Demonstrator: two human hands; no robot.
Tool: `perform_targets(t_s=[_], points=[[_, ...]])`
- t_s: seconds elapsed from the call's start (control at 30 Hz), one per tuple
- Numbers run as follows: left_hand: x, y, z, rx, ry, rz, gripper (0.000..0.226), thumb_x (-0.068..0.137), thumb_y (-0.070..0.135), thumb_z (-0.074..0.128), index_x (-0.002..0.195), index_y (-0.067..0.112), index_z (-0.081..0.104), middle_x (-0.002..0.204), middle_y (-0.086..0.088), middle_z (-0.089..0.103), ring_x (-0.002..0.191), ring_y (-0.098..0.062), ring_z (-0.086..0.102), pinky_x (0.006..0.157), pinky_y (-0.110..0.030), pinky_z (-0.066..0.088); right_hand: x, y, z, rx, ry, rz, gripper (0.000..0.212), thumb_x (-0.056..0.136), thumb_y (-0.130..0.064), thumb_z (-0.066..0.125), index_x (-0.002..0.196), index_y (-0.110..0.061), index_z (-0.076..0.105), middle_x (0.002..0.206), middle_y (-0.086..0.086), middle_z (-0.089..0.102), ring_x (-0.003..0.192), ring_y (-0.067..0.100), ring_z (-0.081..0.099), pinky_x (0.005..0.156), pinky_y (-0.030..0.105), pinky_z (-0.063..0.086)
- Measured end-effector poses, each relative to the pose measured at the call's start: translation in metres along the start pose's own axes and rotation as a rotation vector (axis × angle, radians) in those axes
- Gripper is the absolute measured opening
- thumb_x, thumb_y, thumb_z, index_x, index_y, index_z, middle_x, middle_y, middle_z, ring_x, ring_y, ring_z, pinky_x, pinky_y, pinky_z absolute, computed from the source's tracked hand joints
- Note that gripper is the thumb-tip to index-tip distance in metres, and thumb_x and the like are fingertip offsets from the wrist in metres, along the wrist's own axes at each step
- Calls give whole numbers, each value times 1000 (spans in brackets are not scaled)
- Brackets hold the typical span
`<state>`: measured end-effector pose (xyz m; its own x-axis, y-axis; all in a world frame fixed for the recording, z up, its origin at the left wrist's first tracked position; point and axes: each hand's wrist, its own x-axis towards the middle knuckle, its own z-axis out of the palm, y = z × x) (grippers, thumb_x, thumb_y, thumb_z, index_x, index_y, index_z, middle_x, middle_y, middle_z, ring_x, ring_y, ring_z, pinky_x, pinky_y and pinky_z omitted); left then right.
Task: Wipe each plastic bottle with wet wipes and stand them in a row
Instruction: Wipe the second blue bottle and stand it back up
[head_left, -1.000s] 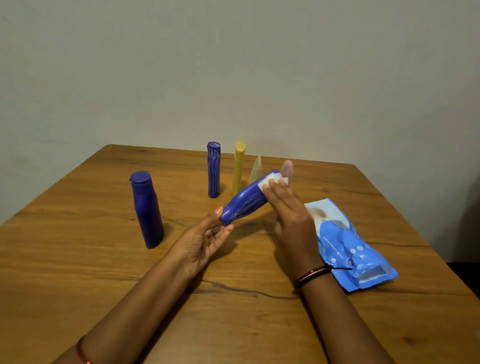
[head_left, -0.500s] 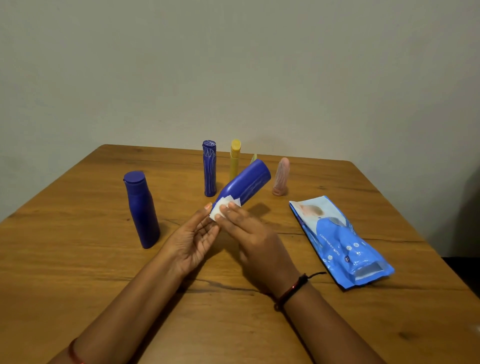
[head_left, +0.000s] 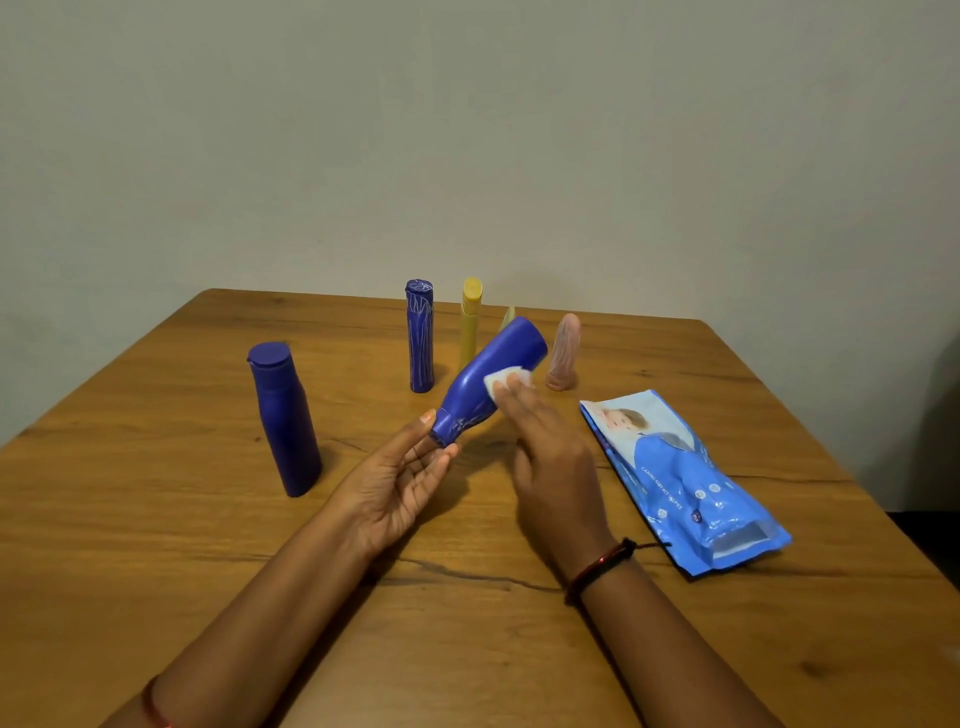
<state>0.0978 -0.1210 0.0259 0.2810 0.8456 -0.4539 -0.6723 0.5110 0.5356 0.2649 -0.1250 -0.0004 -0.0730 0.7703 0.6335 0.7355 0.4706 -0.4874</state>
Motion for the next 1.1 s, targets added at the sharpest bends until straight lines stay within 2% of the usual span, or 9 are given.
perform_targets(t_s=[0.1, 0.23, 0.33, 0.43, 0.6, 0.77, 0.83, 0.93, 1.1], points=[[0, 4, -3, -44, -16, -12, 41, 76, 16, 71, 112, -2, 62, 90, -16, 69, 64, -16, 71, 59, -21, 59, -8, -16, 7, -43, -127, -144, 65, 82, 8, 57, 140, -19, 42, 146, -1, 42, 139, 5, 27, 112, 17, 22], [-1, 6, -3, -47, -31, -20, 40, 77, 16, 70, 112, -2, 62, 91, -16, 69, 65, -16, 71, 64, -22, 57, -6, -15, 5, -90, -144, -216, 66, 81, 5, 63, 139, -19, 43, 145, 0, 42, 140, 8, 27, 111, 18, 22], [-1, 2, 1, 22, -8, -17, 42, 73, 18, 70, 108, -3, 61, 82, -16, 68, 58, -16, 70, 59, -21, 56, 2, -1, -5, -59, -24, -124, 67, 80, 14, 56, 139, -17, 45, 144, 2, 44, 139, 6, 27, 112, 14, 21], [-1, -2, 3, 108, 12, -14, 40, 70, 18, 70, 104, -1, 62, 80, -15, 68, 58, -15, 69, 57, -21, 56, 10, 24, -18, -21, 138, 13, 67, 79, 19, 50, 138, -16, 48, 143, 0, 44, 136, 11, 35, 111, 19, 29], [-2, -3, 3, 224, 11, 4, 39, 71, 18, 71, 104, -1, 62, 81, -16, 70, 63, -15, 69, 61, -22, 57, 11, 35, -23, 2, 229, 89, 67, 80, 20, 46, 137, -13, 48, 143, -3, 43, 135, 10, 37, 110, 22, 31], [-1, -4, 2, 345, 34, 126, 32, 76, 18, 70, 102, 1, 63, 77, -13, 73, 70, -16, 70, 65, -21, 58, 1, 8, -11, -56, 72, -20, 67, 76, 16, 54, 135, -15, 51, 140, 4, 48, 135, 13, 37, 111, 30, 33], [-1, -4, 2, 378, 33, 175, 36, 71, 20, 72, 100, 0, 62, 83, -14, 72, 73, -15, 71, 65, -20, 59, -4, -7, -6, -111, -24, -135, 63, 75, 10, 60, 132, -14, 53, 137, 5, 52, 134, 14, 37, 111, 28, 29], [-1, -6, 2, 445, 26, 268, 28, 73, 16, 71, 92, 0, 62, 93, -20, 68, 74, -16, 70, 70, -23, 57, -4, -13, -6, -157, -101, -272, 56, 77, 2, 67, 129, -14, 56, 133, 3, 55, 133, 16, 39, 111, 27, 25], [-1, -7, 3, 477, 75, 324, 14, 83, 7, 68, 93, 1, 60, 92, -15, 70, 71, -17, 71, 74, -27, 57, 7, 19, -20, -82, 62, -42, 63, 76, 17, 53, 132, -13, 55, 137, 3, 52, 135, 14, 38, 112, 32, 32]])
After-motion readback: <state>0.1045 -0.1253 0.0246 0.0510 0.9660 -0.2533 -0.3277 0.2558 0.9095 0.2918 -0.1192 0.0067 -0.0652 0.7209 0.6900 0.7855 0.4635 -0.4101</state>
